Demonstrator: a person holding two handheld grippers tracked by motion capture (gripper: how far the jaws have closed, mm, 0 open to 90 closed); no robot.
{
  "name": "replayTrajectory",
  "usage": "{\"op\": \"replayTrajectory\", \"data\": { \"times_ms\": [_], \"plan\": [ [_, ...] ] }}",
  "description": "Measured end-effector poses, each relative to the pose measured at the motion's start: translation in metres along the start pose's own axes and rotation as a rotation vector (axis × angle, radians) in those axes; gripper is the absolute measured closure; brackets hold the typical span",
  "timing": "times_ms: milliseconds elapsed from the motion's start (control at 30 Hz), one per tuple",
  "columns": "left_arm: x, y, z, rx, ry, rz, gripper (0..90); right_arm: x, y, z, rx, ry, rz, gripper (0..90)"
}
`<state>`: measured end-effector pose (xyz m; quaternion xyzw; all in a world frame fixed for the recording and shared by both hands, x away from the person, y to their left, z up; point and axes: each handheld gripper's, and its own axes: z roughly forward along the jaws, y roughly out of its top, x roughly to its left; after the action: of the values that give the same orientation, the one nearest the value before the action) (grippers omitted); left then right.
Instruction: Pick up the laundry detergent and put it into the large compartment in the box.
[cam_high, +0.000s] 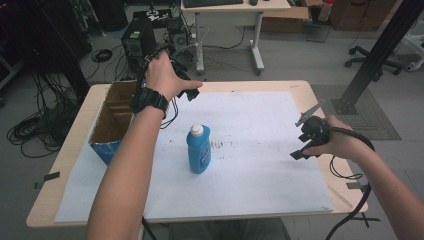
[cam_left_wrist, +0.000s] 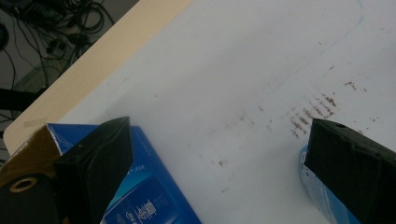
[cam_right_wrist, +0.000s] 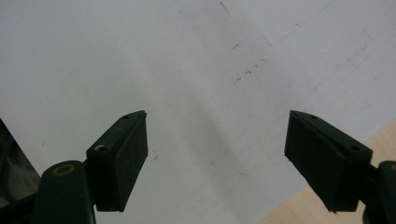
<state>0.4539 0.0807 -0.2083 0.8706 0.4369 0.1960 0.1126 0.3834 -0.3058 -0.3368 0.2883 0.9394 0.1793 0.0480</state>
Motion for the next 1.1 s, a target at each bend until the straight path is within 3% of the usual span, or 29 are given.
{"op": "replayTrajectory", "data": {
  "times_ms": [800, 1100],
  "plan": [
    [-0.017, -0.007, -0.022, 0.026, 0.005, 0.012, 5.4, 0.001, 0.003, 0.001, 0.003, 0.003, -0.003, 21.6],
    [-0.023, -0.013, -0.027, 0.053, -0.026, -0.006, 5.4, 0.001, 0.002, 0.001, 0.006, 0.003, 0.0, 21.4]
  ]
}}
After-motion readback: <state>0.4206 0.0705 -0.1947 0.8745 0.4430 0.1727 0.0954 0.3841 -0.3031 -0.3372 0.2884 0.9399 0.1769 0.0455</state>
